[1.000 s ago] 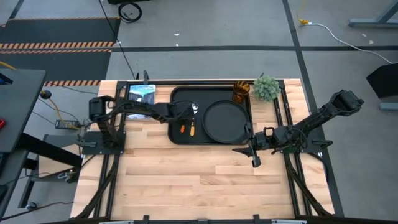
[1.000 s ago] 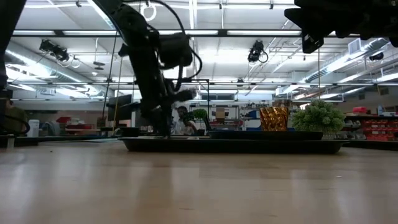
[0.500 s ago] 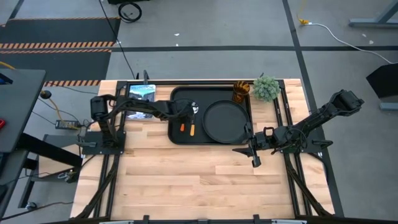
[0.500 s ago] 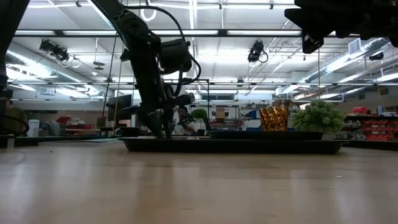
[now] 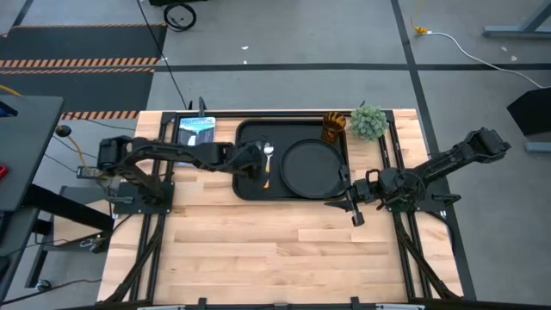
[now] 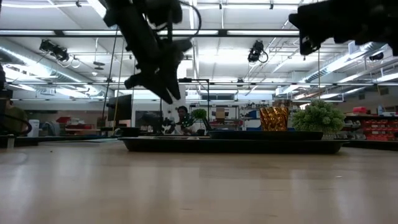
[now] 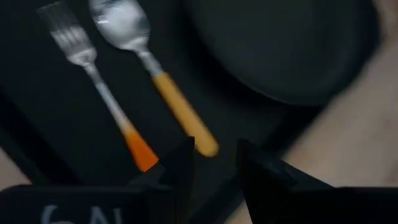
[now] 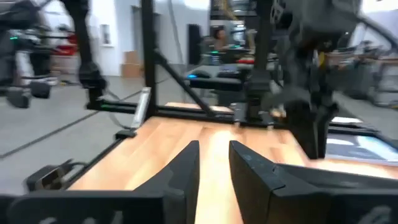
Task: Pick and place plate/cup/fork/spoon on tray
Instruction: Return to Home Position
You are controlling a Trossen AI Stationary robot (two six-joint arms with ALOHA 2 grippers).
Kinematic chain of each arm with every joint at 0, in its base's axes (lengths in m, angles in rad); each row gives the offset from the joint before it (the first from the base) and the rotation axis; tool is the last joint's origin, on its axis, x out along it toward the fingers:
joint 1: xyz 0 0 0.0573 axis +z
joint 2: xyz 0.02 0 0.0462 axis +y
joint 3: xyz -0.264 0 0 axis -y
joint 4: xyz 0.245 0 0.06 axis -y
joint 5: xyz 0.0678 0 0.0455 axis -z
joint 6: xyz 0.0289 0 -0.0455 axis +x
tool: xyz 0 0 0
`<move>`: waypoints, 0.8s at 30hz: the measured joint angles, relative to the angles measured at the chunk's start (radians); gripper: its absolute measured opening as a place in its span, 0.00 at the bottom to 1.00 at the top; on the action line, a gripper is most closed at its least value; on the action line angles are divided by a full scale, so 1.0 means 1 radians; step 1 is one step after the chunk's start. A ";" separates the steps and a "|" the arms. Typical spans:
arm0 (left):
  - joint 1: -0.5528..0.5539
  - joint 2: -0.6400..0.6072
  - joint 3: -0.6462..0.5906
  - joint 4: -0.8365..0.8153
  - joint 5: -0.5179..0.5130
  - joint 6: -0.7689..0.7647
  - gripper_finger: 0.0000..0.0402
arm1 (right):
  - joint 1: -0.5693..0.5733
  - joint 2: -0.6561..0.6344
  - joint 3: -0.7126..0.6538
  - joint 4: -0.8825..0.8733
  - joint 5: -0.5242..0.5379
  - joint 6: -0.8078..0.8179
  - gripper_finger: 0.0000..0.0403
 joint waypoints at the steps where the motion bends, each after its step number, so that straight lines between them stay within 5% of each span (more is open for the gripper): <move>1: -0.015 -0.011 0.000 0.005 0.000 0.008 0.31 | -0.030 -0.010 -0.014 0.004 -0.048 0.011 0.22; 13: -0.073 -0.170 0.000 -0.038 -0.016 0.020 0.31 | -0.280 -0.229 -0.185 0.107 -0.120 0.133 0.02; 24: -0.159 -0.416 0.001 -0.108 -0.287 0.257 0.31 | -0.297 -0.323 -0.184 0.074 -0.091 0.101 0.07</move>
